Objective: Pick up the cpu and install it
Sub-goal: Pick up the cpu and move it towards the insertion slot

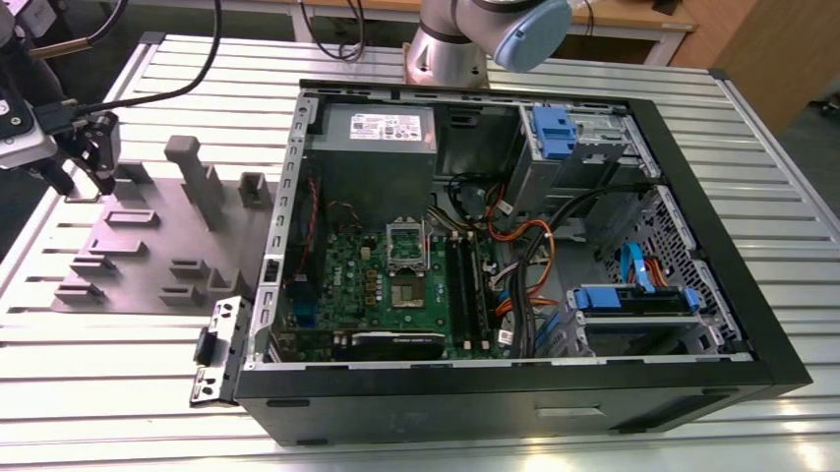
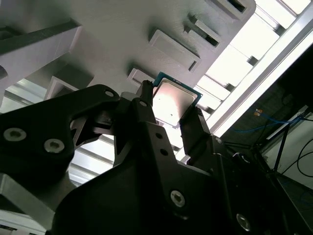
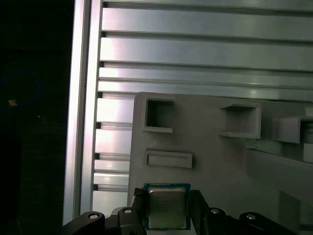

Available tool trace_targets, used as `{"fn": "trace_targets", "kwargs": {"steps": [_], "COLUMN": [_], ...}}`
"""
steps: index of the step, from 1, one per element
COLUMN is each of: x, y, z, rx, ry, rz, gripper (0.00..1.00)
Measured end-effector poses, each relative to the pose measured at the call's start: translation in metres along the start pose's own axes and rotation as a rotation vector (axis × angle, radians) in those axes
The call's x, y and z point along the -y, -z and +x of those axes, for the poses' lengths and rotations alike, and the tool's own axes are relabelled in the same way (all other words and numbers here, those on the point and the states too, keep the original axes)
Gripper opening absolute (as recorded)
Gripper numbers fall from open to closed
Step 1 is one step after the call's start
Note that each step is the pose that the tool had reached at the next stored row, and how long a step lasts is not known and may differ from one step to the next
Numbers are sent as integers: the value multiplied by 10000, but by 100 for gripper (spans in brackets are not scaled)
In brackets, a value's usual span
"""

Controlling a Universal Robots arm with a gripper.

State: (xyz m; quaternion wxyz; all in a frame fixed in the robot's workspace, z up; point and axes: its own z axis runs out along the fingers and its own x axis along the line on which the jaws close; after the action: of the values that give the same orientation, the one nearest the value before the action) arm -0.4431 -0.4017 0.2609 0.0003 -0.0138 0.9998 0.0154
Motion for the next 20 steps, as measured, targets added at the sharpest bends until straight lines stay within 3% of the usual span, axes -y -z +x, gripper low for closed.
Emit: {"fn": "trace_targets", "kwargs": {"steps": [3,5,20], "x": [0,-1,-2], "y": [4,49,63], "z": [0,0,-29], "rx": [-4,-3,-8], "ry": [0,0,-1], "rz": [2,5,16], "gripper": [47,47,47]}}
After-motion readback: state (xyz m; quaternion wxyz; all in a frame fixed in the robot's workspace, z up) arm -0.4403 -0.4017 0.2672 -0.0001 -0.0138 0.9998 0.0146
